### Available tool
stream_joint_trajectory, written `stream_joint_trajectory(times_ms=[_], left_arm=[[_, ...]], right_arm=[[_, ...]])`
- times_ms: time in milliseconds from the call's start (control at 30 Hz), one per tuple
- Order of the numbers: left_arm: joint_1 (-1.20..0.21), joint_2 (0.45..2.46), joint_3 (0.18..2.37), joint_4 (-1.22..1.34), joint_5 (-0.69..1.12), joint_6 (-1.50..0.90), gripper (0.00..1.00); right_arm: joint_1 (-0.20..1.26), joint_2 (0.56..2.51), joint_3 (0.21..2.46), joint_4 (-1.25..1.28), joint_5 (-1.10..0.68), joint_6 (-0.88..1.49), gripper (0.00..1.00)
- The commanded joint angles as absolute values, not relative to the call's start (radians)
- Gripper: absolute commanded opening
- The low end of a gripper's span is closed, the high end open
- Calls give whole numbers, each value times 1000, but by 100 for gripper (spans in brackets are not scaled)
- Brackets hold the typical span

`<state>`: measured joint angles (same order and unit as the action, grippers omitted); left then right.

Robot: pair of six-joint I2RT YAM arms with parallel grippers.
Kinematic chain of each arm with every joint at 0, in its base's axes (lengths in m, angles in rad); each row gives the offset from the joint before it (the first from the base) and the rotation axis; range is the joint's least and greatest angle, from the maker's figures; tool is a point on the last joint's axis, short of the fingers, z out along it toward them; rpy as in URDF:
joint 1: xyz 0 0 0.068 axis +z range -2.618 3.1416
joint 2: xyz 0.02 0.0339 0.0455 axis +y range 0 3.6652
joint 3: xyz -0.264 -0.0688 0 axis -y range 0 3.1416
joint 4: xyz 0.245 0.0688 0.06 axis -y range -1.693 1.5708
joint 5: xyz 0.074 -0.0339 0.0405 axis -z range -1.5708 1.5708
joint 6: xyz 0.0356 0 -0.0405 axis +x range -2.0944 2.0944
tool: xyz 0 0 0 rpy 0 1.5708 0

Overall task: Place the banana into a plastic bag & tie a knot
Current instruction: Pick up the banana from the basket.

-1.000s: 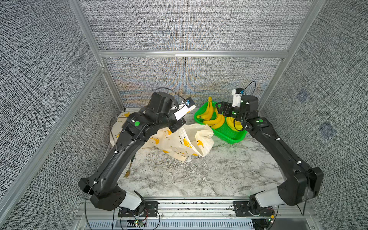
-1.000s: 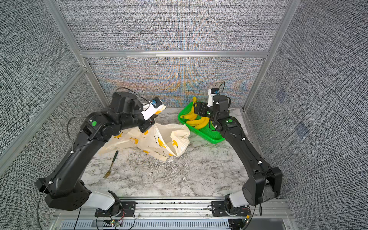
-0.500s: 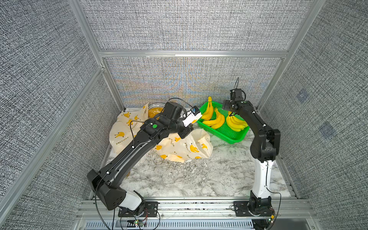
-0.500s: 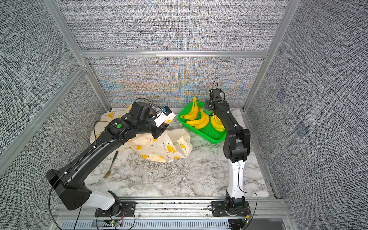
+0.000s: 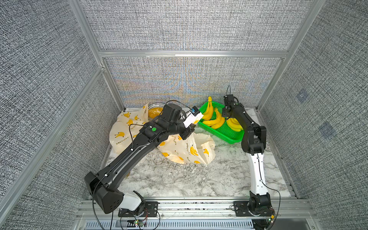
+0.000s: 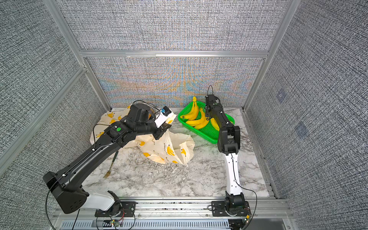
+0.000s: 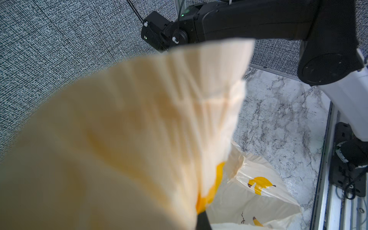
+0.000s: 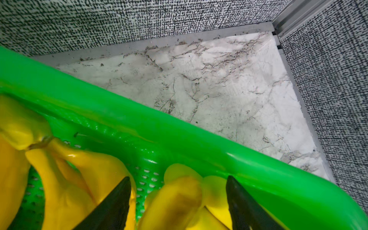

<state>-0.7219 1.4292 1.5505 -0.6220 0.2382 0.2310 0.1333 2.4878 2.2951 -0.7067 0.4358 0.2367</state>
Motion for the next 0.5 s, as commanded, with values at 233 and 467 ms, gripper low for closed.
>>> stream_joint_trajectory(times_ms=[233,467], left_arm=[[-721,1406,1532,-575,234,215,0],[-721,1382,1509,-543,161,197,0]], right_arm=[[114,2529,2312,-621,425,155,71],[125,2421,2241,-587,409,139,22]])
